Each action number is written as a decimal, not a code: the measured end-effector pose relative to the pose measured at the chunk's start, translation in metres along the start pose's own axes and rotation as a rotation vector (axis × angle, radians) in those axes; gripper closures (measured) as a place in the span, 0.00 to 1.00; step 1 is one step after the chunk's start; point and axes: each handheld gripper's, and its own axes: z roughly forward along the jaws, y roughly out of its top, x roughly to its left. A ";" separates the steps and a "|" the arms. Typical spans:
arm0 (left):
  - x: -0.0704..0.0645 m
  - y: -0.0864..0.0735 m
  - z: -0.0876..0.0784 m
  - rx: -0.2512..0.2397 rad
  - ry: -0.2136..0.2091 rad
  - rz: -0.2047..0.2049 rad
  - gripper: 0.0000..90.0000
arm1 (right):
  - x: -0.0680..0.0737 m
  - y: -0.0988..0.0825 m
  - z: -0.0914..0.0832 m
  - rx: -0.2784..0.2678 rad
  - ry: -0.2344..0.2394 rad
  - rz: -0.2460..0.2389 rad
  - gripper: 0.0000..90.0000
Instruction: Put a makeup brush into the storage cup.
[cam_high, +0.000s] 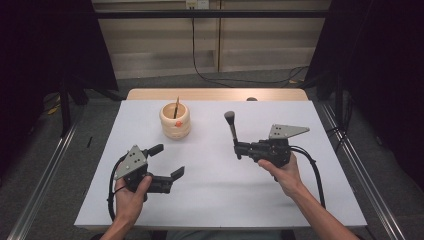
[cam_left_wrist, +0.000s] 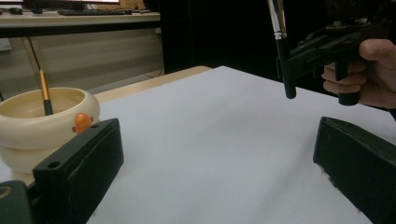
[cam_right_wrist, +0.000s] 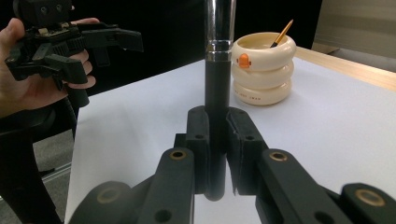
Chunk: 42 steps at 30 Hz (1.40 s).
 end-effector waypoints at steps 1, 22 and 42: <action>-0.001 0.000 0.002 0.000 -0.005 0.000 0.02 | 0.000 0.000 0.000 -0.001 0.000 0.000 0.89; -0.021 0.029 0.042 -0.034 -0.112 0.036 0.02 | 0.001 -0.001 0.006 -0.006 0.013 -0.006 0.89; -0.029 0.055 0.089 -0.019 -0.201 0.018 0.02 | 0.002 -0.002 0.008 -0.008 0.018 -0.014 0.89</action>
